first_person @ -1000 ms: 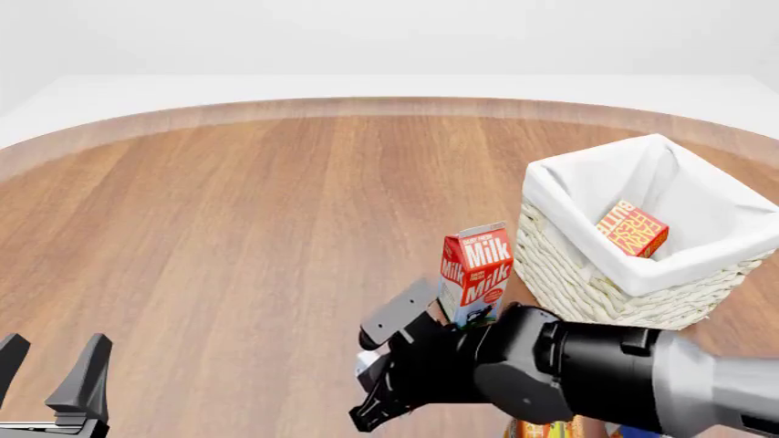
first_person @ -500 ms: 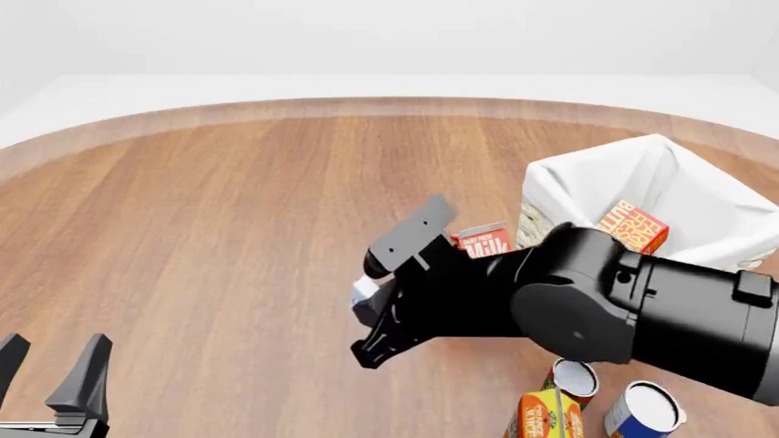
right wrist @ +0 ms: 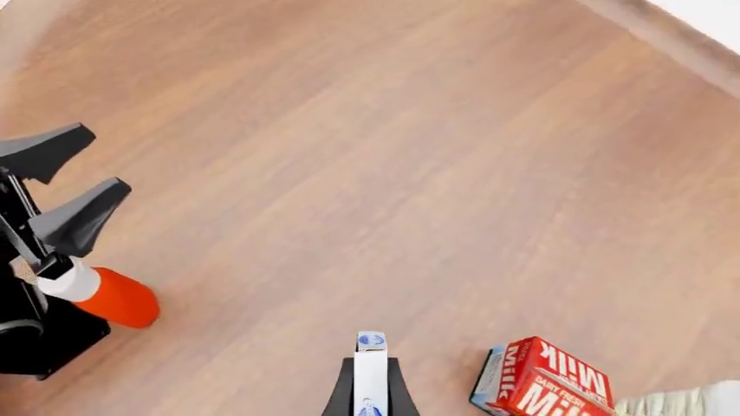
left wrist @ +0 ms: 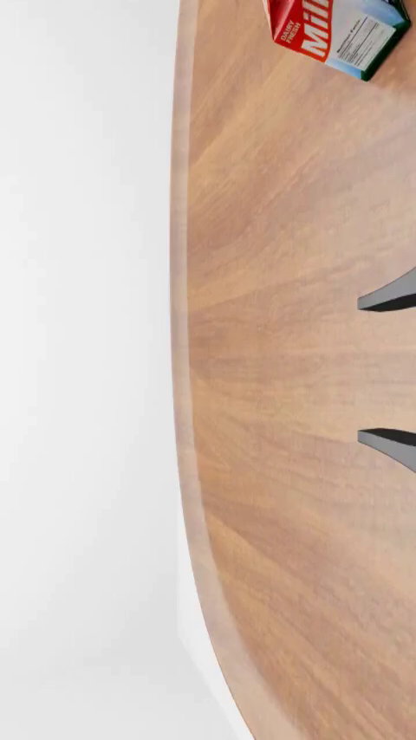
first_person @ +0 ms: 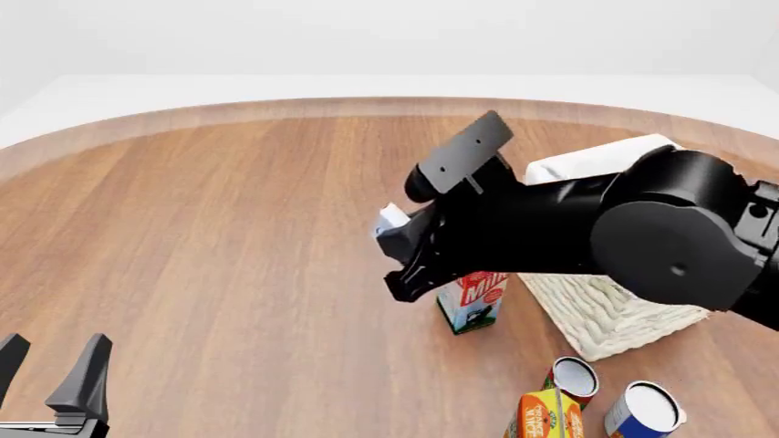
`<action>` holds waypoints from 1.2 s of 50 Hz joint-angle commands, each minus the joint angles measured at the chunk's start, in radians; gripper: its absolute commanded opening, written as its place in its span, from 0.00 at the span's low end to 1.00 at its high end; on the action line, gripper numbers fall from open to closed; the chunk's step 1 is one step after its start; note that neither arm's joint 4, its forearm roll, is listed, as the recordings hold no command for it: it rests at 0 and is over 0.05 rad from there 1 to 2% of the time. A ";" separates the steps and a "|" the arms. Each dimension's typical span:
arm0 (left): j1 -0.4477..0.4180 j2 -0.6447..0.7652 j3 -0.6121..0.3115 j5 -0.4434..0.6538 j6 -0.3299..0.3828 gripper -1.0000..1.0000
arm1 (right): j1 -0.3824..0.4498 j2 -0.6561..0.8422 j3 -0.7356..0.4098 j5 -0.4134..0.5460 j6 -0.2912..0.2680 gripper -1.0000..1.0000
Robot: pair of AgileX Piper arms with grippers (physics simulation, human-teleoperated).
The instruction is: Pick up the cream cheese box and the butter, and put them in the basket.
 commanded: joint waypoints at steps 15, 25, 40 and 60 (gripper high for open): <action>0.000 0.000 0.000 0.000 0.000 1.00 | -0.144 -0.097 -0.111 0.075 -0.084 0.00; 0.000 0.000 0.000 0.000 0.000 1.00 | -0.209 -0.132 -0.157 0.104 -0.111 0.00; 0.000 0.000 0.000 0.000 0.000 1.00 | -0.324 -0.173 -0.200 0.140 -0.113 0.00; 0.000 0.000 0.000 0.000 0.000 1.00 | -0.473 -0.216 -0.186 0.131 -0.086 0.00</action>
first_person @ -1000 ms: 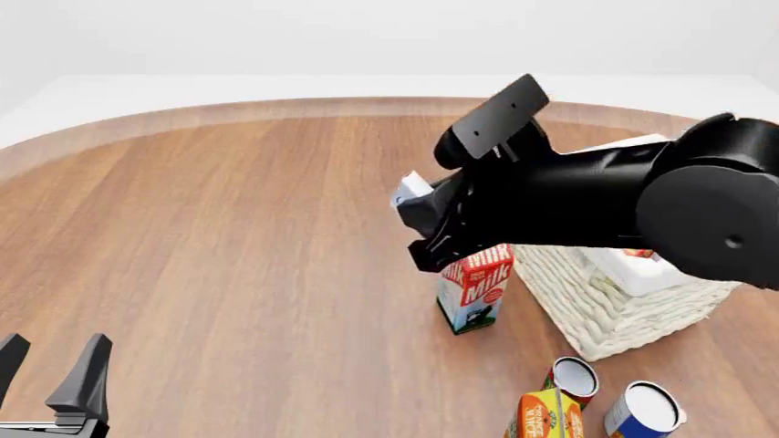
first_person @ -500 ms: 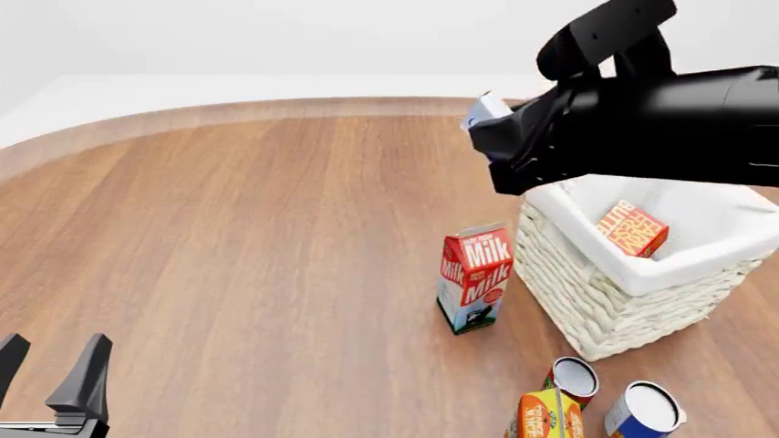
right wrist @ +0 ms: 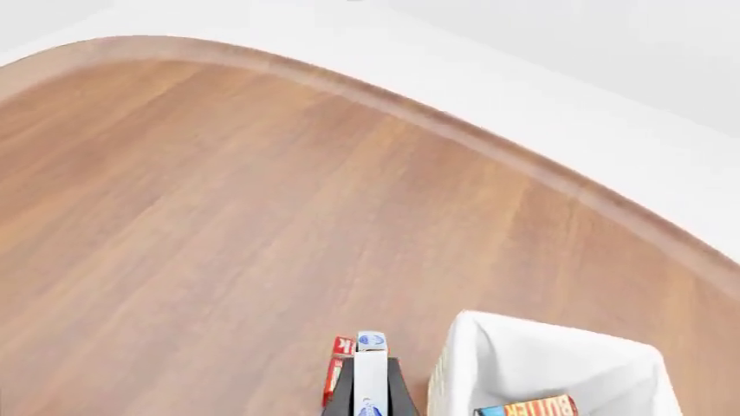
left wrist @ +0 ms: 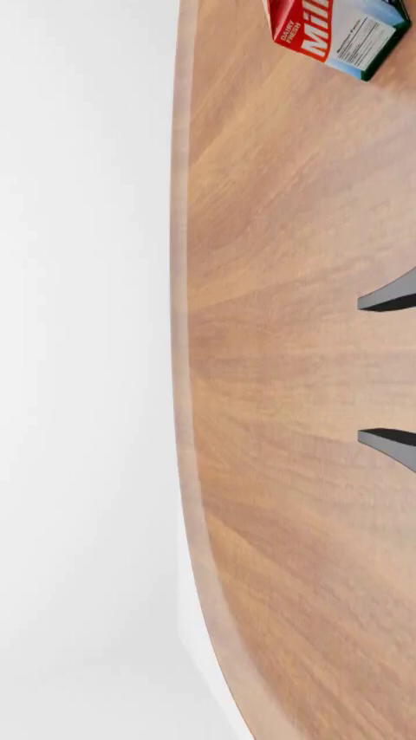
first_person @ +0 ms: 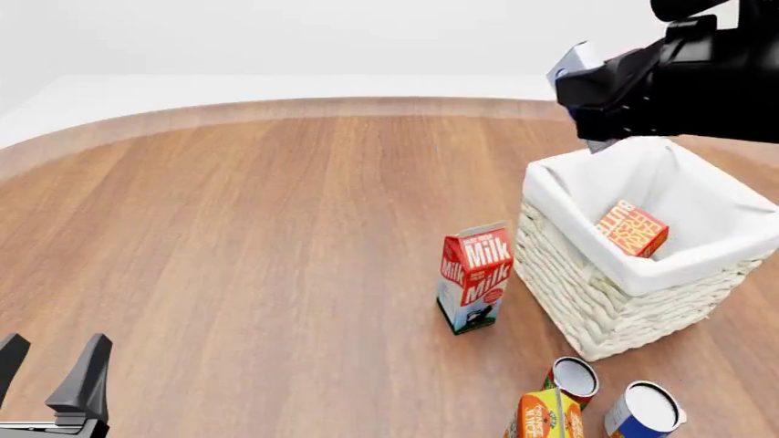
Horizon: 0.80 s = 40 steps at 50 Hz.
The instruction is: Pick up the cream cheese box and the butter, and put them in the basket.
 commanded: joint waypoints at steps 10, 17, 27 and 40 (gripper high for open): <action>0.000 0.000 0.000 0.000 0.000 1.00 | -0.164 -0.017 0.001 -0.022 0.032 0.00; 0.000 0.000 0.000 0.000 0.000 1.00 | -0.225 -0.034 0.057 -0.057 0.044 0.00; 0.000 0.000 0.000 0.000 0.000 1.00 | -0.301 -0.040 0.067 -0.060 0.063 0.00; 0.000 0.000 0.000 0.000 0.000 1.00 | -0.382 -0.018 0.122 -0.109 0.077 0.00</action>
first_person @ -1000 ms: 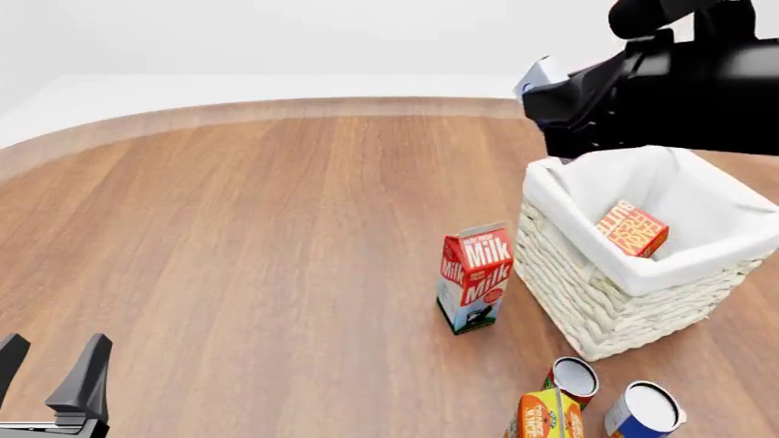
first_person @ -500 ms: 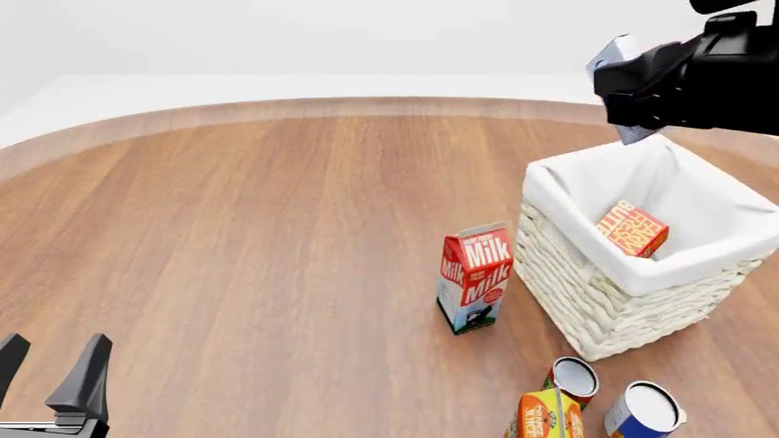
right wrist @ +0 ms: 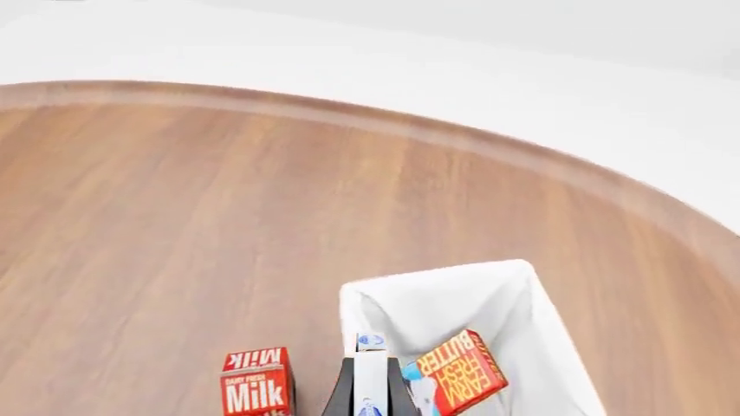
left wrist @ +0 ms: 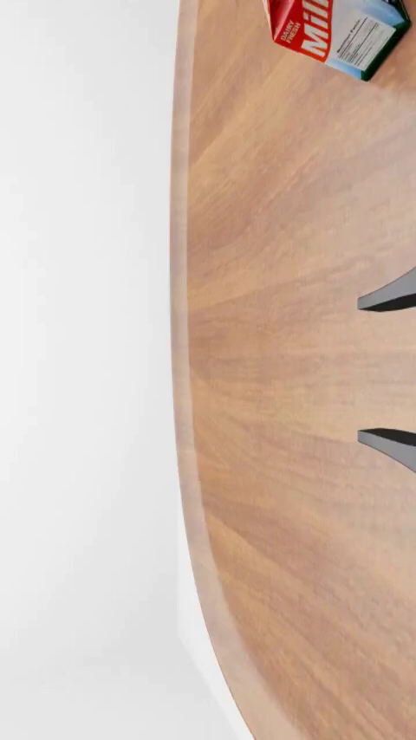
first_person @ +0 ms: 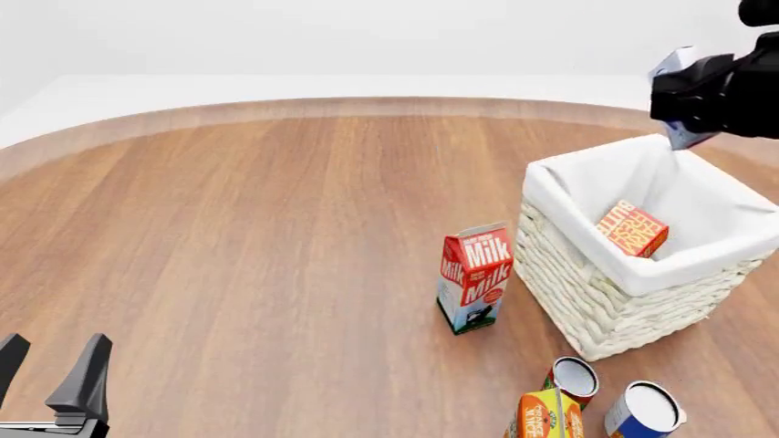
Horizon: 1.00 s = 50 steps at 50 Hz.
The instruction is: Pick up the cream cheese box and the butter, and put them in the basket.
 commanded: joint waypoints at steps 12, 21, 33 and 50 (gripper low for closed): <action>0.000 0.000 0.000 0.000 0.000 1.00 | -0.103 0.051 0.057 -0.060 0.027 0.00; 0.000 0.000 0.000 0.000 0.000 1.00 | -0.126 0.078 0.100 -0.103 0.036 0.00; 0.000 0.000 0.000 0.000 0.000 1.00 | -0.157 0.108 0.119 -0.137 0.042 0.00; 0.000 0.000 0.000 0.000 0.000 1.00 | -0.184 0.161 0.184 -0.220 0.032 0.00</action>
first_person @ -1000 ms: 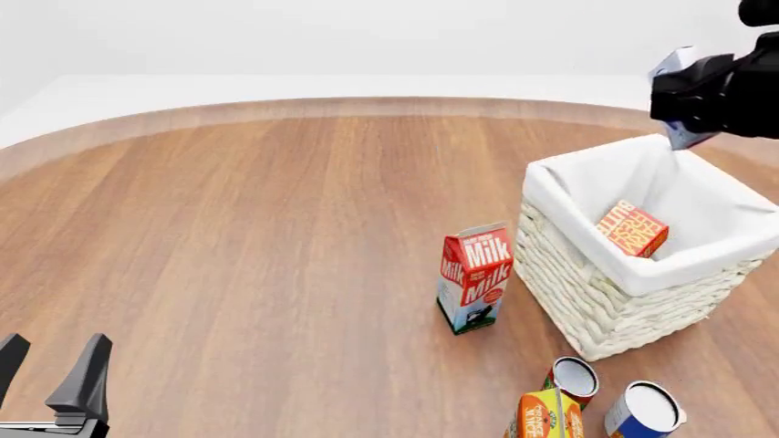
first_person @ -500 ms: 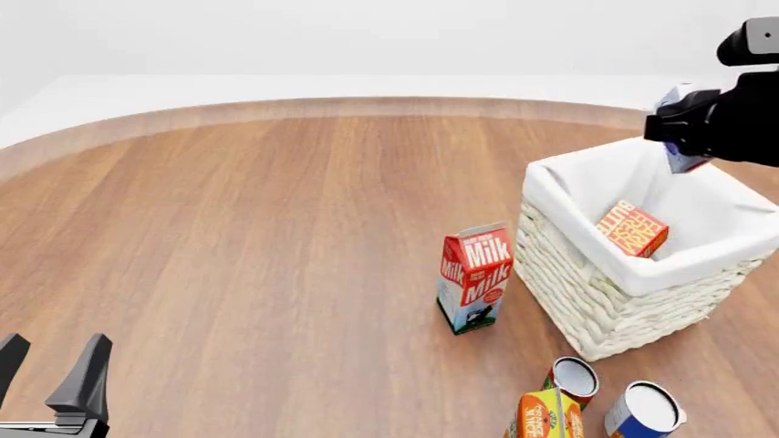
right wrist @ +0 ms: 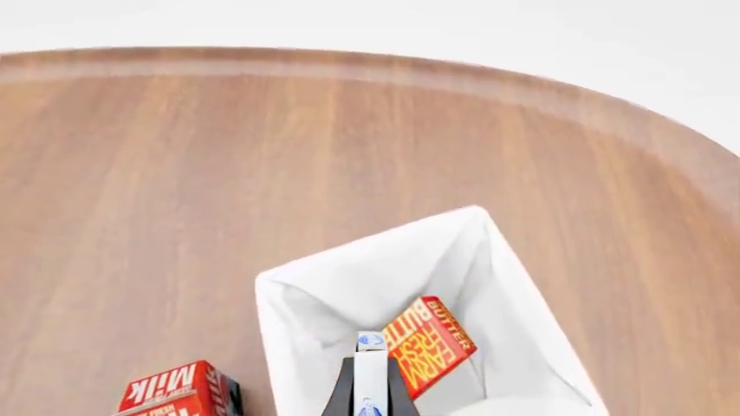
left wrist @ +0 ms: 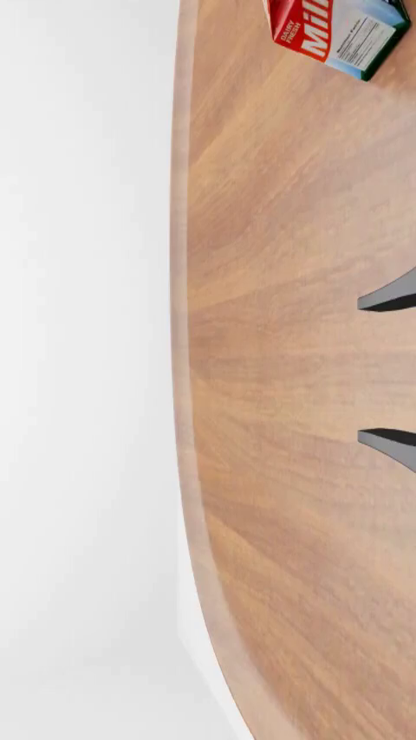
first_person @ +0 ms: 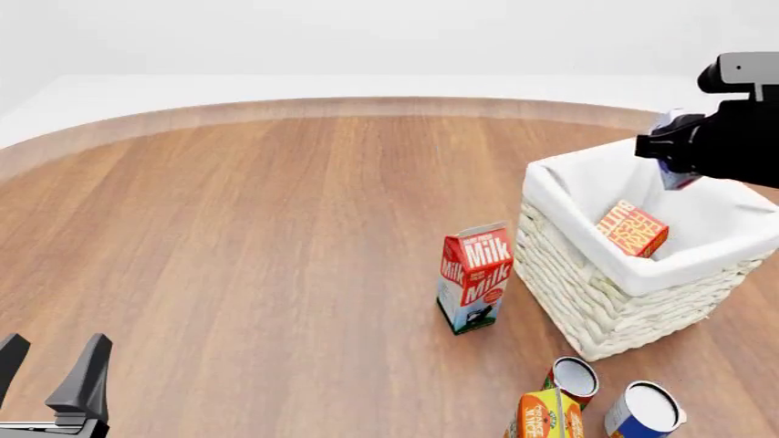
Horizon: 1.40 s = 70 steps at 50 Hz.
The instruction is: Pick up the cream cheese box and the butter, and put them in the basket.
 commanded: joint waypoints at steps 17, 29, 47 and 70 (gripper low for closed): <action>0.000 0.000 0.000 0.000 0.000 1.00 | -0.060 0.069 0.042 -0.085 0.004 0.00; 0.000 0.000 0.000 0.000 0.000 1.00 | -0.068 0.079 0.065 -0.108 0.005 0.00; 0.000 0.000 0.000 0.000 0.000 1.00 | -0.074 0.115 0.079 -0.139 -0.002 0.00; 0.000 0.000 0.000 0.000 0.000 1.00 | -0.068 0.137 0.106 -0.165 -0.003 0.00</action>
